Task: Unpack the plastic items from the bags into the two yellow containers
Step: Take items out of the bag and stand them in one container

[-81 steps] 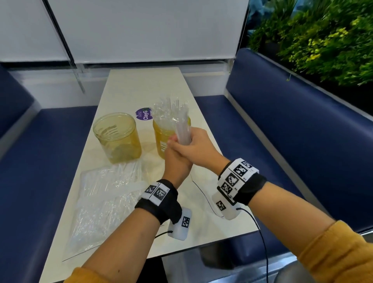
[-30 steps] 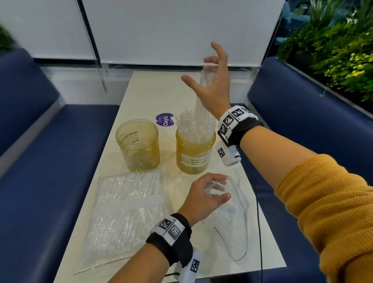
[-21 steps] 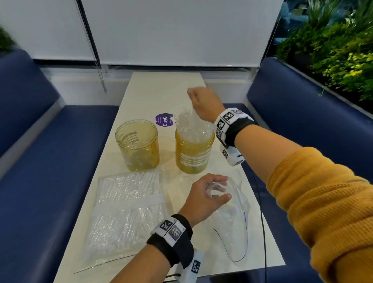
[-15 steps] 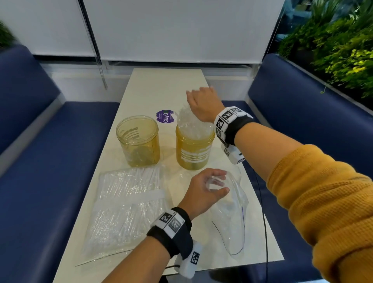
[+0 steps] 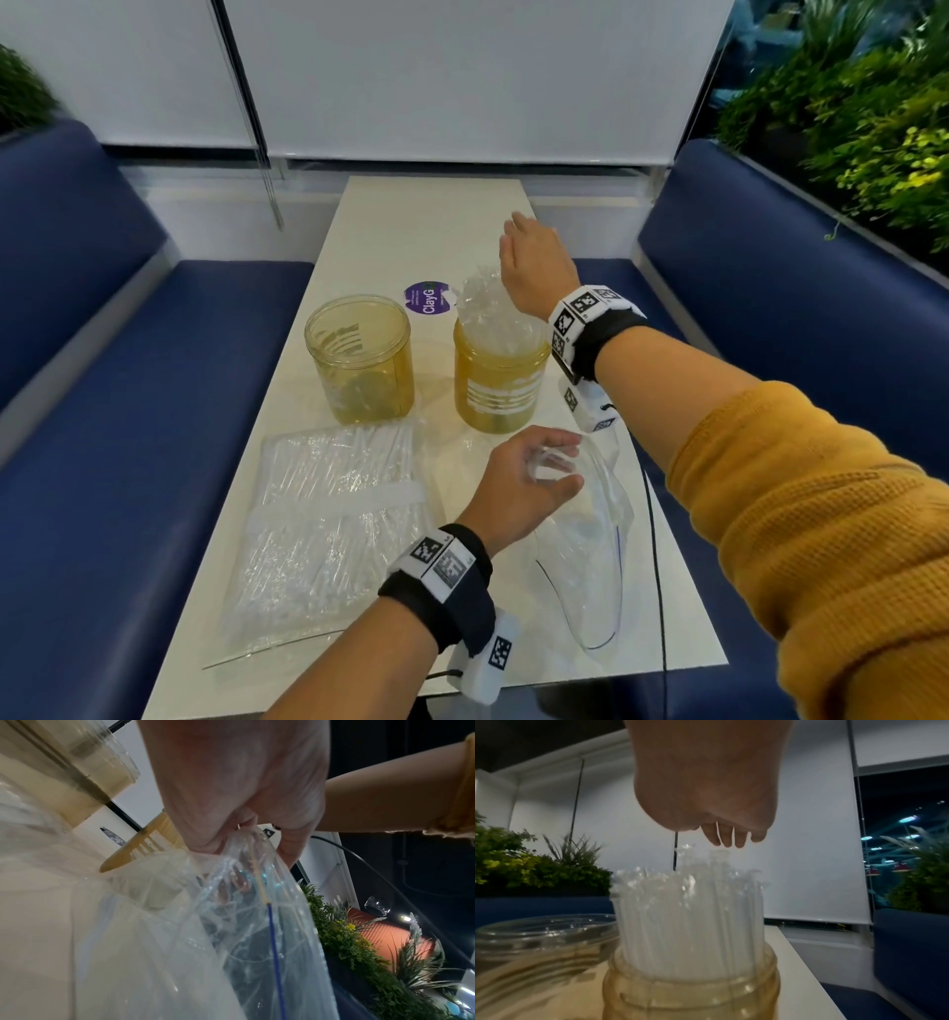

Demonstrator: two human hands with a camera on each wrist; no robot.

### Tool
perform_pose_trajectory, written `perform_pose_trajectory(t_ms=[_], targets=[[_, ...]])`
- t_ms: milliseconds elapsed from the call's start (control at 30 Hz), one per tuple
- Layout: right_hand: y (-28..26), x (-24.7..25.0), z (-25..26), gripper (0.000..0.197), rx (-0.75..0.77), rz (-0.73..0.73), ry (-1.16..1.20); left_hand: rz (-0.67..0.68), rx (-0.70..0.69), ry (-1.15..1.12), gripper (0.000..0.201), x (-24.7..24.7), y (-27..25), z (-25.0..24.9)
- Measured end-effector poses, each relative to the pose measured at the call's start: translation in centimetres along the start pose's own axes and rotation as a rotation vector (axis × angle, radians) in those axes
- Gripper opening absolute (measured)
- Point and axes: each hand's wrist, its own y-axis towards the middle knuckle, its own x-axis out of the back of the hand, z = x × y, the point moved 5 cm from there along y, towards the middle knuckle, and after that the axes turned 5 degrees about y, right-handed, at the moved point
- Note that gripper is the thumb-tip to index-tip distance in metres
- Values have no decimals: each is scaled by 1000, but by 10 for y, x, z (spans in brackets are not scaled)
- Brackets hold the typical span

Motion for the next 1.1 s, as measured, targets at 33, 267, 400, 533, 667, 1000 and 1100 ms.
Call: perform_pose_trajectory(t_ms=[33,267,400,533,667,1000,1100], targets=[[2,3,3,45,15,-40,5,-4,-1,2,35,0,0,0],[-26,-30,7,52,0,245,-22,21,32,64,40,-3,-2,8],[-27,17,15,47,-10,180,76,44,22,101,52,-2,0,2],[-59,78,23,30,-115,122,7,56,-27,166,56,-5,4,-9],[-126,103,11,33,-379,414,27,58,-77,250,58,-11,13,-16],[-264,-21,-38,82,-458,932,-33,59,-154,334,70,-33,19,-36],[-280,-42,-45,94,-481,968,-67,71,-162,336,70,-37,16,-38]])
